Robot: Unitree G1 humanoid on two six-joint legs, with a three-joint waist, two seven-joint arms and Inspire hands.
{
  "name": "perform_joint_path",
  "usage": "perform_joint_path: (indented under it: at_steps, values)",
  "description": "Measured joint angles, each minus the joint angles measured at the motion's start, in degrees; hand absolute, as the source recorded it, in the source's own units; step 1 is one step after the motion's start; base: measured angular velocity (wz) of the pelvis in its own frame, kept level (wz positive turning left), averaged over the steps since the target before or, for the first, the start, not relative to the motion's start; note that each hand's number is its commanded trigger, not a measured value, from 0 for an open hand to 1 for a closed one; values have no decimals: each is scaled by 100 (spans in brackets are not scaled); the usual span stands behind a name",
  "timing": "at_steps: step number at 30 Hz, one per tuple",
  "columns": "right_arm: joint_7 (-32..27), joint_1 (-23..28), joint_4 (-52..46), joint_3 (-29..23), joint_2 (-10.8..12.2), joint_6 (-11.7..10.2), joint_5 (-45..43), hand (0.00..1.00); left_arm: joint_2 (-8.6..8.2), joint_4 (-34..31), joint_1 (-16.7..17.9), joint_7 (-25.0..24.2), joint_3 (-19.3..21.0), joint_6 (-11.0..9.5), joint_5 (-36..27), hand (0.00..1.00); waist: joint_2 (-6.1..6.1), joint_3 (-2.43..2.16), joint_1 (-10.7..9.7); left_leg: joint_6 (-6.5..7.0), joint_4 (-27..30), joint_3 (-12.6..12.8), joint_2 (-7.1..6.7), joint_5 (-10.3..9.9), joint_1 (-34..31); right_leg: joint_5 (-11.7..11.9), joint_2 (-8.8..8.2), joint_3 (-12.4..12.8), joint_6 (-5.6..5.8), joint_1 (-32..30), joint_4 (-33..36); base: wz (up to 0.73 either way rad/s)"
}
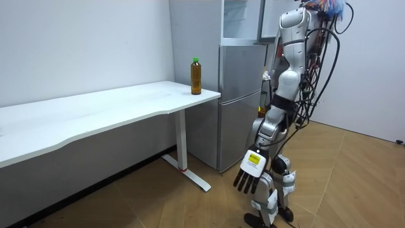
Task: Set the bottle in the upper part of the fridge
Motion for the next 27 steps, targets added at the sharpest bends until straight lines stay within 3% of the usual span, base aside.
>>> perform_joint_path:
  at_steps: [6,8,10,16,21,27]
  values:
    - [151,52,-701,194,-7,156,-727,0,4,-5,-169,-211,-10,239,249,0,-91,14,87,0,10,13,0,-2,-41,0,1,2,0,-10,-1,0]
    - [282,137,-1411,242,-19,344,-1089,0,27,-49,-213,-295,-2,292,377,0,-100,14,116,0,7,-5,1,-2,-44,1,1,6,-1,-15,5,0]
    - [399,188,-1949,243,-46,357,-1280,0,36,-51,-251,-319,2,317,486,0,-98,12,132,0,13,-7,1,-2,-40,3,14,17,-4,-9,9,0]
    - [854,226,-3276,436,-195,502,-1490,0,79,-250,-327,-470,2,324,549,0,-133,14,149,18,86,-71,7,-27,-87,6,9,49,-6,-18,110,6]
    - [1082,270,-4214,742,-309,634,-1634,0,241,-265,-432,-488,-7,319,547,0,-185,1,255,33,180,-96,6,-35,-182,21,44,120,-20,-104,175,2]
    - [1485,279,-5333,820,-394,729,-1800,0,290,-261,-470,-506,-132,309,544,0,-162,-2,303,72,305,-157,-1,-42,-314,102,56,175,-1,-186,197,3]
